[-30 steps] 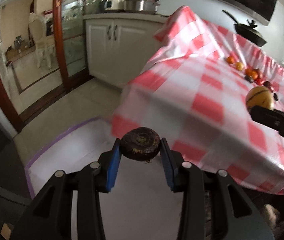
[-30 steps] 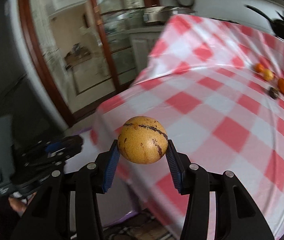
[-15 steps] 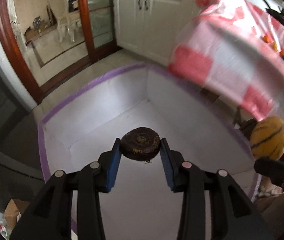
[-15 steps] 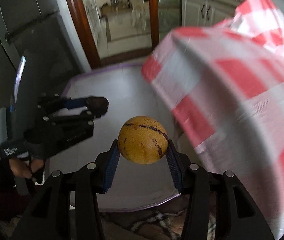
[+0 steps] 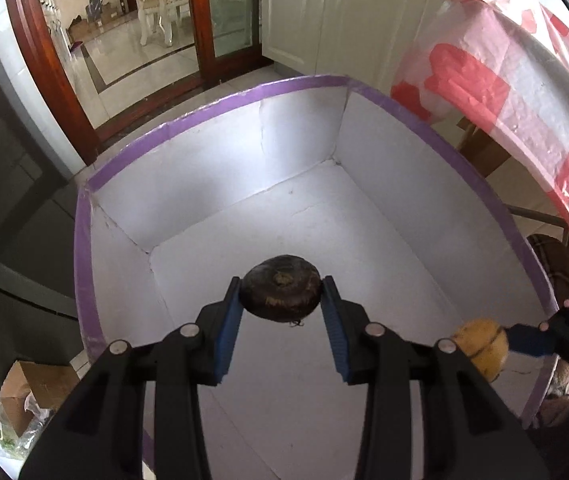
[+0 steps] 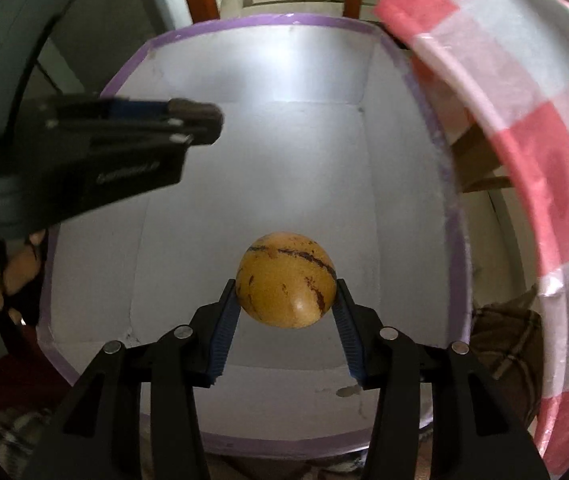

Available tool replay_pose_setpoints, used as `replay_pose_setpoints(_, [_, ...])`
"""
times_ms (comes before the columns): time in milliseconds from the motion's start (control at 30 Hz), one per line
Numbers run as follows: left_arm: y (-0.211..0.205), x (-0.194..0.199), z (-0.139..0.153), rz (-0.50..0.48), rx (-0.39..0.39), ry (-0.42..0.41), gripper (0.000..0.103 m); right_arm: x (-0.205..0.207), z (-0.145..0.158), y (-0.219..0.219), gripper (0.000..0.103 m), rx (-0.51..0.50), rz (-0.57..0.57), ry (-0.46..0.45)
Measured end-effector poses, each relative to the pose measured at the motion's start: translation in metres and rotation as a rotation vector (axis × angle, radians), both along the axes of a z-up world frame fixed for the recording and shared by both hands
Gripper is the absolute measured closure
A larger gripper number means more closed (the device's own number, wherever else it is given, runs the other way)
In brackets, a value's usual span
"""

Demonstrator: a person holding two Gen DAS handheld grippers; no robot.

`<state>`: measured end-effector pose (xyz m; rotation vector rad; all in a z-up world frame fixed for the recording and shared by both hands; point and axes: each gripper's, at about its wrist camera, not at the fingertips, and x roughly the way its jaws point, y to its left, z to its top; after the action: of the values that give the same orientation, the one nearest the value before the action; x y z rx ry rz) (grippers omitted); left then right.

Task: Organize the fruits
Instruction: 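Open both tools to drop the mangosteen and striped fruit into the bin, then grasp another mangosteen with the left tool while the right tool grasps a red apple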

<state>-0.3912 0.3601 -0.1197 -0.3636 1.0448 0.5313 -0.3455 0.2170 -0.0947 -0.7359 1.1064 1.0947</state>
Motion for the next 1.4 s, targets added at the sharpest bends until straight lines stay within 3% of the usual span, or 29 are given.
replay_pose_setpoints(100, [-0.001,0.0,0.002,0.007,0.008,-0.006,0.043,0.0,0.002,0.0,0.054,0.007,-0.001,0.003])
replay_pose_setpoints(200, [-0.003,0.002,0.004,0.007,0.011,-0.003,0.029,0.002,0.004,-0.001,0.045,0.024,-0.019,0.009])
replay_pose_setpoints(367, [-0.002,0.003,0.006,0.011,0.015,0.0,0.017,0.009,0.015,-0.006,0.043,0.065,-0.041,0.009])
replay_pose_setpoints(467, [0.001,0.0,0.014,0.019,0.017,-0.023,0.016,0.013,0.032,-0.016,0.043,0.112,-0.055,-0.008])
replay_pose_setpoints(567, [0.0,-0.004,0.041,0.027,0.085,-0.108,0.016,0.019,0.06,-0.026,0.039,0.192,-0.075,-0.05])
replay_pose_setpoints(633, [-0.006,-0.006,0.067,0.021,0.148,-0.193,0.013,0.025,0.085,-0.038,0.029,0.273,-0.109,-0.077])
replay_pose_setpoints(700, [-0.015,-0.005,0.094,0.005,0.205,-0.27,0.001,0.036,0.112,-0.058,0.028,0.358,-0.167,-0.081])
replay_pose_setpoints(800, [-0.035,0.008,0.135,-0.054,0.268,-0.367,0.002,0.058,0.153,-0.095,0.019,0.494,-0.282,-0.102])
replay_pose_setpoints(933, [-0.082,0.054,0.186,-0.188,0.254,-0.435,0.001,0.089,0.2,-0.173,0.016,0.676,-0.471,-0.194])
replay_pose_setpoints(1033, [-0.121,0.097,0.201,-0.268,0.175,-0.44,0.001,0.114,0.209,-0.233,0.016,0.714,-0.618,-0.245])
replay_pose_setpoints(1167, [-0.181,0.162,0.199,-0.395,0.096,-0.42,0.002,0.15,0.197,-0.308,0.016,0.714,-0.823,-0.242])
replay_pose_setpoints(1267, [-0.239,0.225,0.186,-0.514,0.133,-0.31,0.002,0.171,0.186,-0.363,0.016,0.718,-0.994,-0.239])
replay_pose_setpoints(1400, [-0.302,0.293,0.161,-0.645,0.079,-0.228,0.002,0.207,0.163,-0.419,0.016,0.644,-1.195,-0.227])
